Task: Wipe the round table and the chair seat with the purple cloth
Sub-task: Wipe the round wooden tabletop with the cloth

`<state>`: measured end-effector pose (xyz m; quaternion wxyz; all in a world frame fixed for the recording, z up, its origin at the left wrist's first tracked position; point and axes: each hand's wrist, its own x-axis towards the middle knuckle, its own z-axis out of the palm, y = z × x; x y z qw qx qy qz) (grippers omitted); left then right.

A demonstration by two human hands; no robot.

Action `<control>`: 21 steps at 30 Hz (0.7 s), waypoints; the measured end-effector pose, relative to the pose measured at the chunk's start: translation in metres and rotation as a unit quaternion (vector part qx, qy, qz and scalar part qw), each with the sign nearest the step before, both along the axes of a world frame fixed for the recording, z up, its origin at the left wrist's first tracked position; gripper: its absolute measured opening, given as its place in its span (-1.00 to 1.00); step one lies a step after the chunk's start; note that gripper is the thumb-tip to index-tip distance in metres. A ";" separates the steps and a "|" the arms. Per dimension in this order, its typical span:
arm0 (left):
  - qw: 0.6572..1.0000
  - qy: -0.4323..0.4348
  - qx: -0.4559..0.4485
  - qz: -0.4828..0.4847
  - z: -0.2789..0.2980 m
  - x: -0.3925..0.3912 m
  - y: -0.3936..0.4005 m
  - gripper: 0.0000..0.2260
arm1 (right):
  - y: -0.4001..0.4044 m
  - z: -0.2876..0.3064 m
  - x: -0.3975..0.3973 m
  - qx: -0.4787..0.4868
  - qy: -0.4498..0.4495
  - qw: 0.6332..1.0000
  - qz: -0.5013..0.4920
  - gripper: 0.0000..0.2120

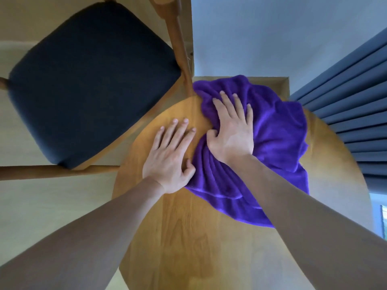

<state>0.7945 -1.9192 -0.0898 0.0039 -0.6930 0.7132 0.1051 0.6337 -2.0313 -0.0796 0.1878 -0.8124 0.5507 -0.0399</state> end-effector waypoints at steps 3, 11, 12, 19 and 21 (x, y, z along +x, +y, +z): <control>1.000 -0.006 0.006 -0.004 -0.002 0.001 0.001 -0.27 | 0.016 0.000 0.027 0.002 0.037 0.999 0.016 -0.22; 1.000 0.009 -0.002 0.000 0.000 -0.001 0.000 -0.29 | -0.015 0.001 -0.035 0.034 0.009 0.957 0.287 -0.19; 1.000 0.011 -0.001 0.000 0.000 -0.001 0.000 -0.27 | -0.022 0.000 -0.040 0.028 0.000 0.961 0.276 -0.21; 1.000 -0.008 -0.009 -0.004 -0.004 -0.001 0.001 -0.28 | -0.003 -0.005 0.000 -0.019 -0.029 0.999 0.040 -0.31; 1.000 -0.023 -0.015 0.002 -0.005 -0.002 0.002 -0.29 | 0.011 -0.005 0.013 -0.023 -0.006 1.000 0.001 -0.29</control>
